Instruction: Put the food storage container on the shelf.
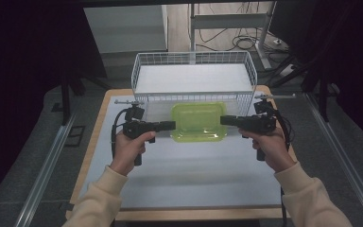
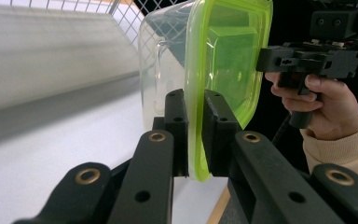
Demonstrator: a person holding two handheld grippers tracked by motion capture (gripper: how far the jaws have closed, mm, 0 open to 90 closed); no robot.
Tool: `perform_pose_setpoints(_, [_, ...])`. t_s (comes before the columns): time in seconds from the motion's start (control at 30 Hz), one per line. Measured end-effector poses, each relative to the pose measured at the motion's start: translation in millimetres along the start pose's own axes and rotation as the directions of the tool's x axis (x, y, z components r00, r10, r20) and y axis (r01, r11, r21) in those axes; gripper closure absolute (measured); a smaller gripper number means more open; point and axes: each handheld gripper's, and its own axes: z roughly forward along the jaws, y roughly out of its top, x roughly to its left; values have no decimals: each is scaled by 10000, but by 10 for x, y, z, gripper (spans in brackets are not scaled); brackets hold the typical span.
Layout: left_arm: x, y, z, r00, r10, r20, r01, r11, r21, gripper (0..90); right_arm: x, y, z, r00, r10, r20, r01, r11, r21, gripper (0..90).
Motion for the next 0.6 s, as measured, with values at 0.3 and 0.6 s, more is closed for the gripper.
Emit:
perform_pose_setpoints(0.3, [-8, 257, -10, 9998, 183, -114, -182, 9998, 7, 822, 0, 217, -5, 10000, 23, 36, -22, 10000, -76, 807])
perform_pose_setpoints(0.6, [51, 564, 22, 9994, 195, -270, -194, 9998, 15, 821, -53, 496, 45, 9998, -9, 217, 12, 9999, -131, 807])
